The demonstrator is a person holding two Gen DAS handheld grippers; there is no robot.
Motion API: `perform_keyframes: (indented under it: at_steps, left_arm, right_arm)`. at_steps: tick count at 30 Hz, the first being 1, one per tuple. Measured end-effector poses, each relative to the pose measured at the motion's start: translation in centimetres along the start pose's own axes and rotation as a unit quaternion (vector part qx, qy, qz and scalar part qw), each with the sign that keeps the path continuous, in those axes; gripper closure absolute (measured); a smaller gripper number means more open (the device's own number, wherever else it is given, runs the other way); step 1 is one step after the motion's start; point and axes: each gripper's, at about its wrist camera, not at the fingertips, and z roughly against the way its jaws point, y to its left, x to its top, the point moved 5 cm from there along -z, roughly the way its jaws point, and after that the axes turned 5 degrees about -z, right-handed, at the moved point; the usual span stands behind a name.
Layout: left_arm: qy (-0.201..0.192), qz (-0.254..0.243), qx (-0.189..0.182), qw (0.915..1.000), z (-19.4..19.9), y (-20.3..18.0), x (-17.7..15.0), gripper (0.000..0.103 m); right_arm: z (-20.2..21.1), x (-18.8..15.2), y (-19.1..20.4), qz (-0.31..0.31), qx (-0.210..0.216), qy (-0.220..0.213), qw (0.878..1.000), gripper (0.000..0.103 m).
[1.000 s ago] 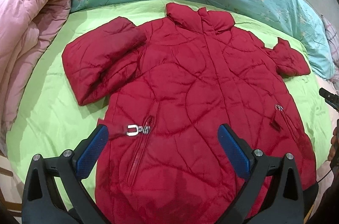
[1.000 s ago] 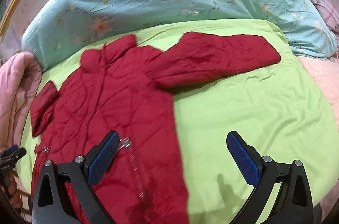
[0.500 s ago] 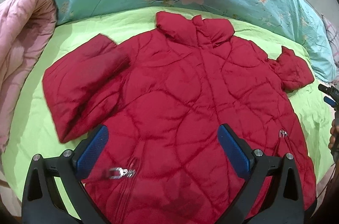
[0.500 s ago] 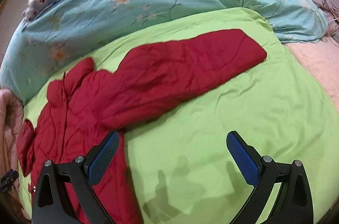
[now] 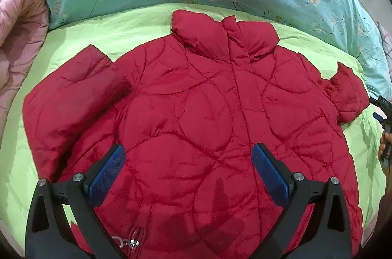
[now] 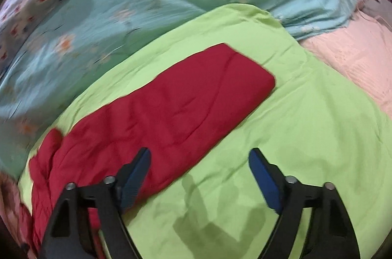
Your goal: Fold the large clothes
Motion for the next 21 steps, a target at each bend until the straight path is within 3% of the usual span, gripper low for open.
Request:
perform_keyframes:
  at_steps: [8, 10, 12, 15, 21]
  left_arm:
    - [0.015, -0.008, 0.003, 0.9998, -2.5, -0.4, 0.1, 0.000]
    - [0.018, -0.008, 0.005, 0.9998, -2.9, -0.3, 0.1, 0.000]
    - [0.021, -0.008, 0.006, 0.9997, -3.3, -0.1, 0.1, 0.000]
    - [0.023, -0.006, 0.008, 0.9997, -3.6, 0.1, 0.0, 0.000]
    - [0.024, -0.003, 0.004, 0.9997, -3.9, 0.3, -0.1, 0.000]
  right_arm:
    - [-5.2, 2.8, -4.5, -0.120, 0.020, 0.018, 0.992, 0.042]
    - [-6.0, 3.1, -4.9, -0.130, 0.028, 0.014, 0.991, 0.051]
    - [-6.1, 3.4, -4.8, -0.128, 0.038, 0.002, 0.991, 0.059]
    - [-5.8, 3.9, -4.0, -0.117, 0.052, -0.006, 0.992, 0.091]
    - [-1.9, 3.6, 0.1, -0.047, 0.094, -0.038, 0.994, 0.096]
